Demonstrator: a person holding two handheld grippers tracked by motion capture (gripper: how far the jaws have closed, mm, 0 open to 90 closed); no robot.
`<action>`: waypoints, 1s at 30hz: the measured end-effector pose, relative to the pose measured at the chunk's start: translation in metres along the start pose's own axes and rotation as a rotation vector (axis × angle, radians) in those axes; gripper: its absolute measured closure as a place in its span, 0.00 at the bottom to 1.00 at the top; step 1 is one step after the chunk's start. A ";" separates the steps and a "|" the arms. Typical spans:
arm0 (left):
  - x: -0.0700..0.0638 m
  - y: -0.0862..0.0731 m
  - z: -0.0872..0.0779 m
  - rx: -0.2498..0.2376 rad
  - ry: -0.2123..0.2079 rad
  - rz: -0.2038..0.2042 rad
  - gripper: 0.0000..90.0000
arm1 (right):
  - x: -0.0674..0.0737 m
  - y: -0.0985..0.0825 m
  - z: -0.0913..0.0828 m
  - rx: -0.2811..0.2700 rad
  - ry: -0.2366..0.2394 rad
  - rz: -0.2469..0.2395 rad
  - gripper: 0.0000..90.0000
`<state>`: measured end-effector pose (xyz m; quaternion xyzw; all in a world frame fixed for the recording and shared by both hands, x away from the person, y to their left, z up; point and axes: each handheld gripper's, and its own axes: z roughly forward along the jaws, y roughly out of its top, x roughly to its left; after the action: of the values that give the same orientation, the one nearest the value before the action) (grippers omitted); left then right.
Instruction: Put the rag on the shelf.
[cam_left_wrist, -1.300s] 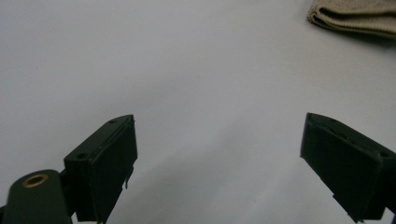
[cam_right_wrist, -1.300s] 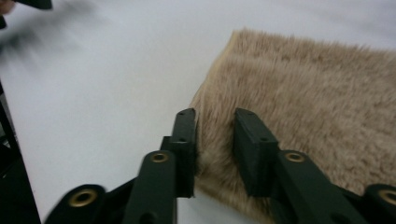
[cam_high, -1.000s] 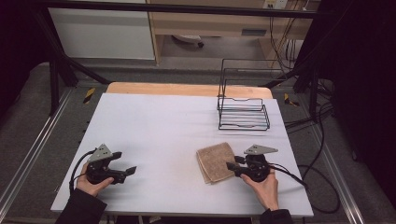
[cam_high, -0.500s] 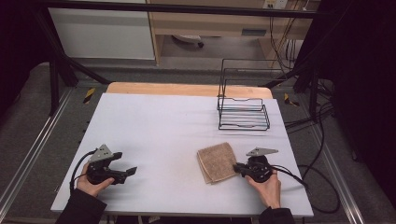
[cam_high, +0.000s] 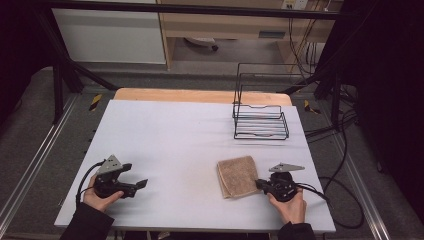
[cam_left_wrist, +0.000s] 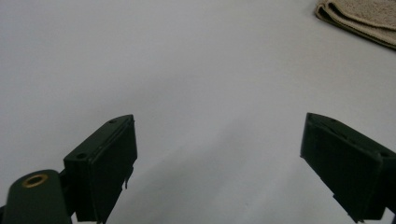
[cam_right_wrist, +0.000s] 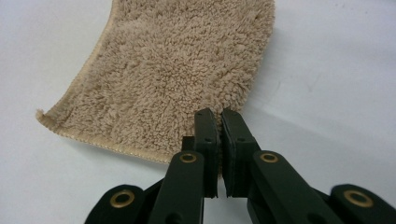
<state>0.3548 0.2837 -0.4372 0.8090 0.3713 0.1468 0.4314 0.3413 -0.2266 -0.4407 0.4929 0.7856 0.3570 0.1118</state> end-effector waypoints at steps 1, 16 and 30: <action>-0.001 0.000 0.000 0.001 0.000 -0.001 0.11 | -0.001 -0.001 0.002 -0.001 -0.004 -0.015 0.92; -0.019 0.013 0.013 0.005 0.000 0.008 0.07 | -0.021 0.001 -0.003 -0.122 0.026 -0.085 0.40; -0.052 0.049 0.044 0.009 -0.028 0.029 0.08 | -0.027 0.005 -0.002 -0.139 0.069 -0.089 0.11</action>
<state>0.3670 0.2027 -0.4192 0.8182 0.3543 0.1399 0.4305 0.3574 -0.2493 -0.4405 0.4358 0.7835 0.4221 0.1342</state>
